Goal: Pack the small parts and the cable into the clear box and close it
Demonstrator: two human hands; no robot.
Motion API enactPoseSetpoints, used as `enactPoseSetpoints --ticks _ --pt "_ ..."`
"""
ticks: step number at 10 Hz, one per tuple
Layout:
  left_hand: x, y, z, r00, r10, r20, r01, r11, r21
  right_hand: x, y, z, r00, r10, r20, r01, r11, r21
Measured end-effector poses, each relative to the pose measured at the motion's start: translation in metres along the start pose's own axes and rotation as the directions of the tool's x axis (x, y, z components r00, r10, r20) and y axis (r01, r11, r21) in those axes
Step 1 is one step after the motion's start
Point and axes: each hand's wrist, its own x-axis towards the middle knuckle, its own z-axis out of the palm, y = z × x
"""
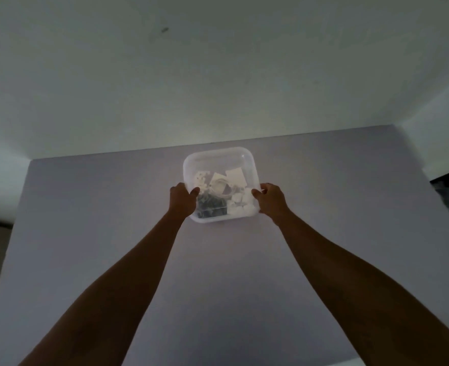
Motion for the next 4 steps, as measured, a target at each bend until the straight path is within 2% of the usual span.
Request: enactPoseSetpoints --ticks 2,3,4 --pt "0.010 0.018 0.011 1.000 -0.008 0.001 0.008 0.999 0.051 0.027 0.020 -0.002 0.999 0.019 0.048 -0.017 1.000 -0.024" --pt "-0.007 0.028 0.000 0.999 0.032 0.009 -0.033 0.991 0.133 0.008 0.009 -0.011 0.996 -0.064 0.063 0.071 0.990 -0.119" --pt "-0.021 0.046 -0.020 0.990 0.141 -0.018 -0.136 0.976 0.169 -0.002 -0.013 -0.023 0.988 -0.144 0.046 0.150 0.976 -0.161"
